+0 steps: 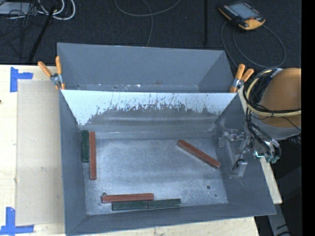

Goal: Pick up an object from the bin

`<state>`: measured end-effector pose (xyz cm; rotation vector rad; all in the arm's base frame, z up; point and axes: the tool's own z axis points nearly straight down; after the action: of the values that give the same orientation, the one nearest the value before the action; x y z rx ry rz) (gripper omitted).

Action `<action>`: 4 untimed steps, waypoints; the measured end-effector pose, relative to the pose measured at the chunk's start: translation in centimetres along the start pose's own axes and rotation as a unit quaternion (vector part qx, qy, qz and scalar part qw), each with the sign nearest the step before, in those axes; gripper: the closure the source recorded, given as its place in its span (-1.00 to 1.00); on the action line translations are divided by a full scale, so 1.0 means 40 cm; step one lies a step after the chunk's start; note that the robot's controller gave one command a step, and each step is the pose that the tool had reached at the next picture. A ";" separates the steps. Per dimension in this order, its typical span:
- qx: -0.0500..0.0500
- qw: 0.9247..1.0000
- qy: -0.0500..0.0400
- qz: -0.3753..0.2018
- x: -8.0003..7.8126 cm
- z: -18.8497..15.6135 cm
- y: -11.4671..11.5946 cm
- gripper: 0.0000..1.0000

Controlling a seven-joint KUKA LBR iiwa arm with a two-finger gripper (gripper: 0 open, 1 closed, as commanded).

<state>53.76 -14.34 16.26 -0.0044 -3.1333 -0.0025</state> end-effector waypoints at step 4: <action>0.000 0.999 -0.005 0.033 -0.110 0.124 -0.027 -1.00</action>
Offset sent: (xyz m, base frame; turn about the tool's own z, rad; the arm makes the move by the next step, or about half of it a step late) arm 0.0529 -0.0088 -0.0926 0.4697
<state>58.11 -15.43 11.28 -0.1079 -3.1412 -0.0013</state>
